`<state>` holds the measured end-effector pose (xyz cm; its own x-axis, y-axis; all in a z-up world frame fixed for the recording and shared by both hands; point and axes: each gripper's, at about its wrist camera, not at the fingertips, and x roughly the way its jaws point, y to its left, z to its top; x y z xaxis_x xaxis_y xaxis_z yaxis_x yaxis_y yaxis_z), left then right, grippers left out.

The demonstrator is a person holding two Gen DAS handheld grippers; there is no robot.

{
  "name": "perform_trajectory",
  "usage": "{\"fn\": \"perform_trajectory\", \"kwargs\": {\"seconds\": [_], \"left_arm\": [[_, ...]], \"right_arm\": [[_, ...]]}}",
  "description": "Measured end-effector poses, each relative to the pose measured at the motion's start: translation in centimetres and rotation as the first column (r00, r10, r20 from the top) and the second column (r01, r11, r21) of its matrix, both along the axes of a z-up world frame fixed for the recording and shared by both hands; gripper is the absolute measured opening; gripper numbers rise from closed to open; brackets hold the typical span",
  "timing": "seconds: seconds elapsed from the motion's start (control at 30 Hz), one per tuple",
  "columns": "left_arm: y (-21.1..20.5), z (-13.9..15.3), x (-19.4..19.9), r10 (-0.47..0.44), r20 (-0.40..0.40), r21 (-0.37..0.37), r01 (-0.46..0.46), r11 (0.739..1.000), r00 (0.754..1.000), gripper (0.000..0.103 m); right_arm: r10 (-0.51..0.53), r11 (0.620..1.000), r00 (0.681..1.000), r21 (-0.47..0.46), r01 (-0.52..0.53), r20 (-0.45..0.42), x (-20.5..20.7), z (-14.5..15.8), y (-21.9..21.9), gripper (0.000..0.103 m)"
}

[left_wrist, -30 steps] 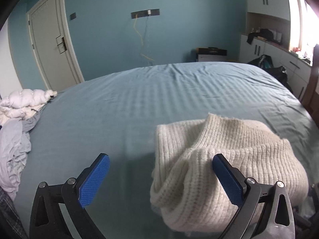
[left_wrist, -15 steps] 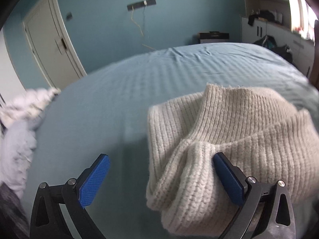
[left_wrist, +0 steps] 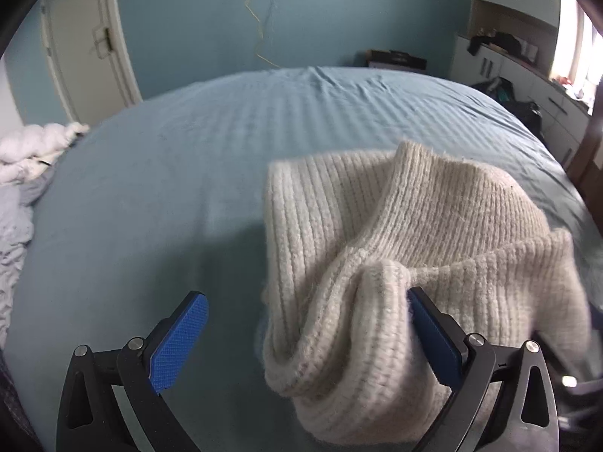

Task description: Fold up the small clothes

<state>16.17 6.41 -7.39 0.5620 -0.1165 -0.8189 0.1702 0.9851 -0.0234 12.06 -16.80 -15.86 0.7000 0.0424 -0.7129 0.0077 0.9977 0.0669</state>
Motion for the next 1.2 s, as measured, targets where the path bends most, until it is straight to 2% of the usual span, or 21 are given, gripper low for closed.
{"fn": "perform_trajectory", "kwargs": {"seconds": [0.07, 0.2, 0.3, 0.33, 0.4, 0.47, 0.53, 0.6, 0.63, 0.67, 0.7, 0.77, 0.83, 0.93, 1.03, 1.13, 1.2], "left_arm": [[-0.1, -0.4, 0.1, 0.002, -0.020, -0.038, -0.002, 0.999, 1.000, 0.103], [-0.2, -0.4, 0.2, 0.013, -0.009, -0.037, -0.013, 0.999, 1.000, 0.103], [0.3, -0.4, 0.0, 0.031, -0.005, -0.053, -0.032, 0.998, 0.999, 0.103], [0.4, -0.5, 0.1, 0.034, -0.007, -0.059, -0.034, 0.998, 0.999, 0.103], [0.5, -0.6, 0.2, 0.033, -0.016, -0.074, -0.034, 0.997, 0.999, 0.103], [0.4, -0.6, 0.5, 0.032, -0.017, -0.069, -0.033, 0.997, 0.999, 0.103], [0.3, -0.5, 0.4, 0.029, -0.012, -0.062, -0.030, 0.998, 0.999, 0.103], [0.2, -0.4, 0.2, 0.029, -0.011, -0.059, -0.030, 0.998, 1.000, 0.103], [0.2, -0.4, 0.2, 0.028, -0.011, -0.058, -0.029, 0.998, 1.000, 0.103], [0.2, -0.4, 0.2, 0.026, -0.011, -0.055, -0.027, 0.998, 1.000, 0.103], [0.2, -0.5, 0.2, 0.022, -0.015, -0.046, -0.023, 0.999, 1.000, 0.103], [0.1, -0.5, 0.2, 0.013, -0.009, -0.051, -0.013, 0.999, 1.000, 0.103], [0.2, -0.5, 0.3, 0.017, -0.016, -0.054, -0.018, 0.998, 1.000, 0.103], [0.3, -0.4, 0.3, 0.022, -0.012, -0.050, -0.023, 0.998, 1.000, 0.103], [0.5, -0.5, 0.4, 0.024, -0.024, -0.070, -0.025, 0.997, 0.999, 0.103], [0.5, -0.5, 0.6, 0.024, -0.030, -0.075, -0.026, 0.997, 0.999, 0.103], [0.4, -0.5, 0.6, 0.025, -0.025, -0.068, -0.026, 0.997, 0.999, 0.103]], "right_arm": [[-0.004, 1.000, 1.000, -0.017, 0.005, 0.025, -0.8, -0.7, -0.2, 0.101], [-0.019, 1.000, 1.000, 0.008, 0.019, 0.022, -0.9, 0.1, -0.3, 0.102], [0.002, 0.992, 1.000, 0.124, -0.005, 0.030, -0.8, 2.7, -1.6, 0.102], [-0.018, 0.990, 0.997, 0.143, 0.006, 0.082, -0.7, 4.4, -2.4, 0.102], [-0.067, 0.989, 0.991, 0.139, 0.051, 0.118, 0.5, 6.4, -3.2, 0.102], [-0.090, 0.984, 0.996, 0.153, 0.086, 0.022, 3.9, 7.3, -4.1, 0.102], [-0.085, 0.980, 0.988, 0.171, 0.106, -0.127, 7.7, 6.6, -4.6, 0.102], [-0.090, 0.975, 0.972, 0.179, 0.130, -0.216, 9.6, 5.3, -4.8, 0.102], [-0.080, 0.974, 0.958, 0.185, 0.134, -0.275, 10.2, 4.0, -4.6, 0.102], [-0.056, 0.979, 0.924, 0.162, 0.126, -0.378, 11.0, 1.6, -4.0, 0.102], [-0.042, 0.979, 0.904, 0.163, 0.122, -0.426, 11.0, 0.1, -3.7, 0.102], [-0.039, 0.974, 0.904, 0.188, 0.130, -0.425, 10.8, -0.3, -4.2, 0.102], [-0.019, 0.974, 0.890, 0.192, 0.119, -0.455, 10.8, -0.2, -4.3, 0.102], [0.016, 0.963, 0.855, 0.237, 0.126, -0.518, 11.1, 1.1, -5.0, 0.102], [0.016, 0.946, 0.875, 0.291, 0.144, -0.484, 9.0, 3.4, -6.3, 0.102], [0.012, 0.961, 0.887, 0.251, 0.117, -0.462, 5.4, 4.6, -6.3, 0.102], [0.002, 0.969, 0.908, 0.225, 0.102, -0.419, 2.5, 5.0, -6.2, 0.102]]}}
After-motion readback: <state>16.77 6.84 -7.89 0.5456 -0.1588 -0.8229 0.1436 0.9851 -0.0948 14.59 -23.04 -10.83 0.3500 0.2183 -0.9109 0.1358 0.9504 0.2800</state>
